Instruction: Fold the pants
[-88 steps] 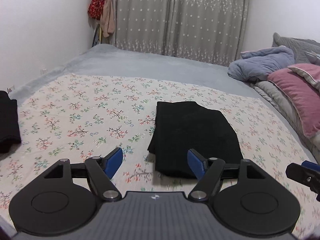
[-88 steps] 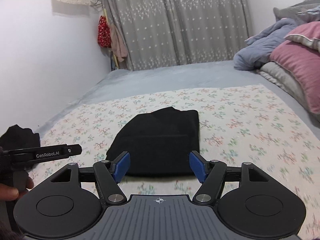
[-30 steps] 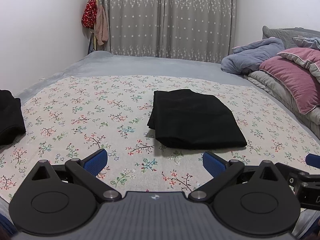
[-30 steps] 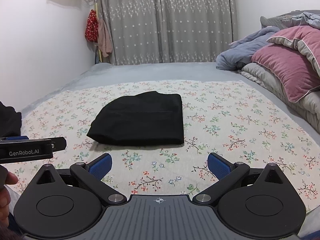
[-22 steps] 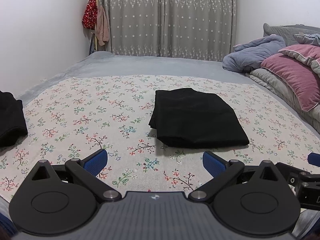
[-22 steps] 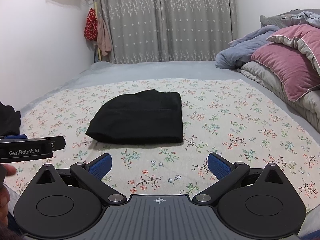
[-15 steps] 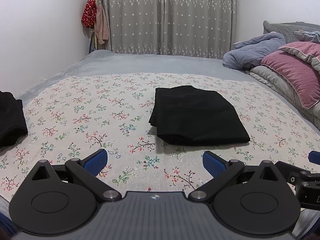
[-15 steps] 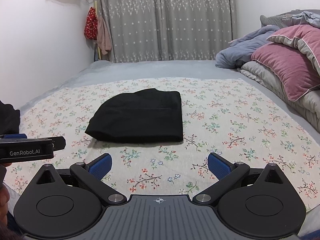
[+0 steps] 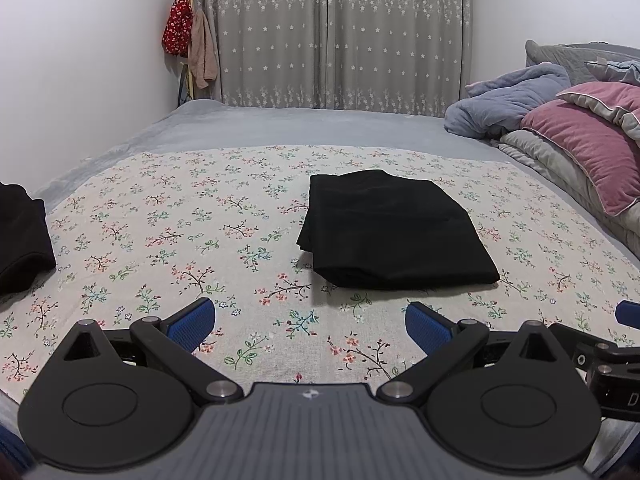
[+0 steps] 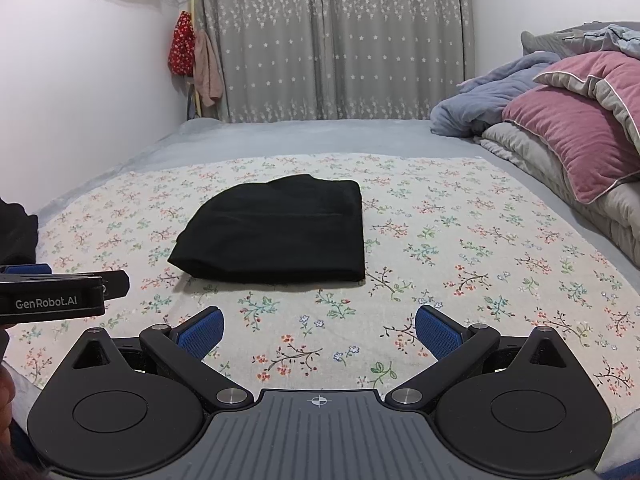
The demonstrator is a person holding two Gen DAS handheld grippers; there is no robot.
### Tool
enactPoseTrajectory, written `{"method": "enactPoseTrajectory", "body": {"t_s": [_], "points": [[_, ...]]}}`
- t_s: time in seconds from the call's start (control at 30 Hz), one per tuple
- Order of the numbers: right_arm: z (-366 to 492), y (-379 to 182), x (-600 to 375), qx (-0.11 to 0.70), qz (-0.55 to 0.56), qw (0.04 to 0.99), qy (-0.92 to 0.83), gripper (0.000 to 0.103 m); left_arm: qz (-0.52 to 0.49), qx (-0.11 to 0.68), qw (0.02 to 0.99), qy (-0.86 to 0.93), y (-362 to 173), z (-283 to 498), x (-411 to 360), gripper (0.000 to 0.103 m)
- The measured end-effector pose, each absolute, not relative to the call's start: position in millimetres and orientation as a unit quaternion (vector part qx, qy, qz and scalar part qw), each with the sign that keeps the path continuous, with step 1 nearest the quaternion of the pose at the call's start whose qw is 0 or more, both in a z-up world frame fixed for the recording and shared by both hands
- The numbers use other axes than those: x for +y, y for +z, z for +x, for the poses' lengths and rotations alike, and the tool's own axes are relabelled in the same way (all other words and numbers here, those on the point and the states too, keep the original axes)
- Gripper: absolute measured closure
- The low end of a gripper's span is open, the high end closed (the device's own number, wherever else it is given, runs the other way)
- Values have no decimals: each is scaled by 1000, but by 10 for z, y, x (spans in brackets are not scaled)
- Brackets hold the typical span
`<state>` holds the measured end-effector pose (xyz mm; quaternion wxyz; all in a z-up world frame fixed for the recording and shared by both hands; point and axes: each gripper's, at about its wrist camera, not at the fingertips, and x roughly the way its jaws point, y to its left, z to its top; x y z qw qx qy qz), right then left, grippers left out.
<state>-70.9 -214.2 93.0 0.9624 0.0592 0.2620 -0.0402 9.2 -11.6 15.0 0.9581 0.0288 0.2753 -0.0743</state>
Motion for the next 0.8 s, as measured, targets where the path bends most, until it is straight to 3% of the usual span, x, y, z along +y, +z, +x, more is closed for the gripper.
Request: {"method": "enactPoseTrajectory", "body": {"t_s": [0.8], "points": [[-708, 931, -2139, 262, 58, 963, -40, 0, 41, 273, 957, -91, 130, 70, -181, 2]]}}
